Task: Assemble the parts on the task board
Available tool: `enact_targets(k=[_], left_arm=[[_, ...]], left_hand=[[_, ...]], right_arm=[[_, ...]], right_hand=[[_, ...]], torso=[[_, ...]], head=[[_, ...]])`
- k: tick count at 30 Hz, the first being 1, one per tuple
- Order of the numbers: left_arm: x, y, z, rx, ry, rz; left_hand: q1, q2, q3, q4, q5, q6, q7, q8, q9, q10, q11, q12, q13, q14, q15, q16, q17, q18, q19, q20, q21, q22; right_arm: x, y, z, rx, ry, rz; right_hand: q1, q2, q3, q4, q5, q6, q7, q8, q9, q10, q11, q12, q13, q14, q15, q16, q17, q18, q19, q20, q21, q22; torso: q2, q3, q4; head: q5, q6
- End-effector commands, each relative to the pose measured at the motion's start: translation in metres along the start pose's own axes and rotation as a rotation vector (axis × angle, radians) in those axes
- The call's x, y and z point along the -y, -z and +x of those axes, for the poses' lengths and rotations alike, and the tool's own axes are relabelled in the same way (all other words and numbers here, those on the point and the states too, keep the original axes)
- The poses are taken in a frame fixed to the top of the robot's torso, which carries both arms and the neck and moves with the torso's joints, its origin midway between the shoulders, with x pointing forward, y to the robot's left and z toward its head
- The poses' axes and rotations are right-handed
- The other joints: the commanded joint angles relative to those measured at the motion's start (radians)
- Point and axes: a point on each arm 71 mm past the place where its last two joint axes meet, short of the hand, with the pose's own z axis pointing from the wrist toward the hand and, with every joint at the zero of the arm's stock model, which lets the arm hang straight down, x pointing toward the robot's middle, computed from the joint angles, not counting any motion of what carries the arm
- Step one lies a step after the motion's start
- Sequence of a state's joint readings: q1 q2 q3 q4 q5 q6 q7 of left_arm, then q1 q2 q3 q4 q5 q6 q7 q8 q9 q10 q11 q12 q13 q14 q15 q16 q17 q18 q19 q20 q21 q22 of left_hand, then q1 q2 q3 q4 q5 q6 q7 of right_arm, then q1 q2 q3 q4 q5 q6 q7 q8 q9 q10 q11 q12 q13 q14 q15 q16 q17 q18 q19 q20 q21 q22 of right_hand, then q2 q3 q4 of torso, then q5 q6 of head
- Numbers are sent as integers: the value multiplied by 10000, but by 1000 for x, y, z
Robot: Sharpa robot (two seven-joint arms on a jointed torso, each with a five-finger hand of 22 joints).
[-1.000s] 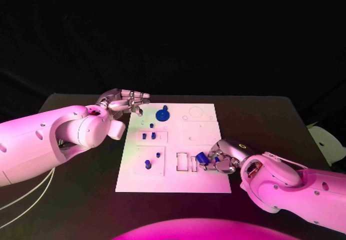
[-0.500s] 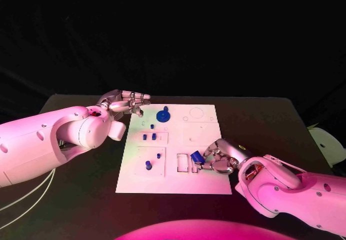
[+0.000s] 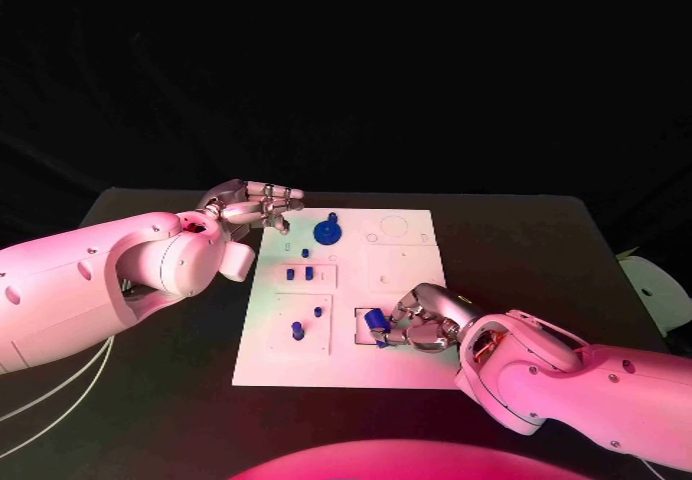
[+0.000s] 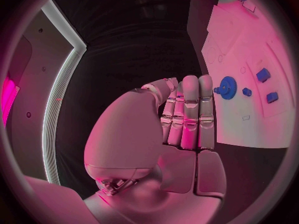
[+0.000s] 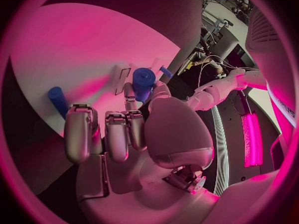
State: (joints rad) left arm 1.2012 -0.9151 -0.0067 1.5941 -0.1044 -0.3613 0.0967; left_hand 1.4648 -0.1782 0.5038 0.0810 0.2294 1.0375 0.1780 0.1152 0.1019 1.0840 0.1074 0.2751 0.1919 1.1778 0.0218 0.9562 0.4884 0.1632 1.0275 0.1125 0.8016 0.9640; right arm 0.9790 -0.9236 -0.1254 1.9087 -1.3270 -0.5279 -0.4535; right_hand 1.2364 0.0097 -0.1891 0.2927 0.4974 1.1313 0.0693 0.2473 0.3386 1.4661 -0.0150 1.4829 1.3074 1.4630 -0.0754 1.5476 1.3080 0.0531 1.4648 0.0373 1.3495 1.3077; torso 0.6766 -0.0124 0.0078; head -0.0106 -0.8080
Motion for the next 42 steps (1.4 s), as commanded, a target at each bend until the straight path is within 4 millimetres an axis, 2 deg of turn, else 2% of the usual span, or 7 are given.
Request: enact_targets(k=[1,13,19,27,35,39,42], left_arm=[[1,0,3,-209,30,52],[1,0,3,-219,31,40],[1,0,3,-221,31,35],[1,0,3,-231,32,24],[1,0,4,-277,36,2],[1,0,3,-279,36,-4],[1,0,3,-280,36,-5]], left_hand=[[-6,63,-44,1,-15,-29,24,46,-10,-54,-13,55,16,-70,29,-36,-13,202,-50,5,-58,-9],[-6,63,-44,1,-15,-29,24,46,-10,-54,-13,55,16,-70,29,-36,-13,202,-50,5,-58,-9],[-6,63,-44,1,-15,-29,24,46,-10,-54,-13,55,16,-70,29,-36,-13,202,-50,5,-58,-9],[-6,63,-44,1,-15,-29,24,46,-10,-54,-13,55,16,-70,29,-36,-13,202,-50,5,-58,-9],[-6,63,-44,1,-15,-29,24,46,-10,-54,-13,55,16,-70,29,-36,-13,202,-50,5,-58,-9],[-6,63,-44,1,-15,-29,24,46,-10,-54,-13,55,16,-70,29,-36,-13,202,-50,5,-58,-9],[-6,63,-44,1,-15,-29,24,46,-10,-54,-13,55,16,-70,29,-36,-13,202,-50,5,-58,-9]], right_arm=[[-1,-2,2,-381,-19,-22],[-2,-10,1,-353,67,79],[-2,-12,0,-245,44,20],[-3,-14,-1,45,8,-82],[-5,-13,-2,163,214,-316],[-8,-11,-3,207,308,-501],[-9,-8,-3,224,467,-649]], right_hand=[[-192,-69,-58,-6,-63,248,-209,28,104,468,-82,4,1584,978,-71,52,2163,-131,478,-89,1,2107],[-494,-27,-264,-9,-409,247,-231,72,254,438,-100,-67,1535,970,-87,37,2126,-117,452,-102,-70,2087],[-1041,-123,-565,0,-1716,157,-208,90,422,361,-79,-211,1420,958,-73,15,2075,-96,410,-95,-187,2057],[-2000,-700,-298,32,-3013,-30,-145,98,654,128,-21,-608,1071,943,-21,-16,2010,-64,348,-47,-364,2014],[-2095,-769,-86,26,-3034,-59,-141,116,725,35,-15,-775,921,931,-15,-39,1958,-51,324,-38,-438,1995],[-1912,-652,144,-1,-2372,-60,-163,170,848,70,-34,-765,960,940,-29,-27,1993,-61,342,-43,-375,2011],[-1134,-576,314,-146,-1799,-39,-203,233,962,111,-68,-741,1005,950,-62,-10,2037,-74,368,-69,-289,2032]], torso=[[4,2,4],[3,3,1],[4,5,-5],[2,8,-12],[1,12,-15],[3,14,-13],[-1,12,-16]], head=[[28,-4],[83,-12],[122,-11],[136,-4],[142,20],[139,19],[139,17]])
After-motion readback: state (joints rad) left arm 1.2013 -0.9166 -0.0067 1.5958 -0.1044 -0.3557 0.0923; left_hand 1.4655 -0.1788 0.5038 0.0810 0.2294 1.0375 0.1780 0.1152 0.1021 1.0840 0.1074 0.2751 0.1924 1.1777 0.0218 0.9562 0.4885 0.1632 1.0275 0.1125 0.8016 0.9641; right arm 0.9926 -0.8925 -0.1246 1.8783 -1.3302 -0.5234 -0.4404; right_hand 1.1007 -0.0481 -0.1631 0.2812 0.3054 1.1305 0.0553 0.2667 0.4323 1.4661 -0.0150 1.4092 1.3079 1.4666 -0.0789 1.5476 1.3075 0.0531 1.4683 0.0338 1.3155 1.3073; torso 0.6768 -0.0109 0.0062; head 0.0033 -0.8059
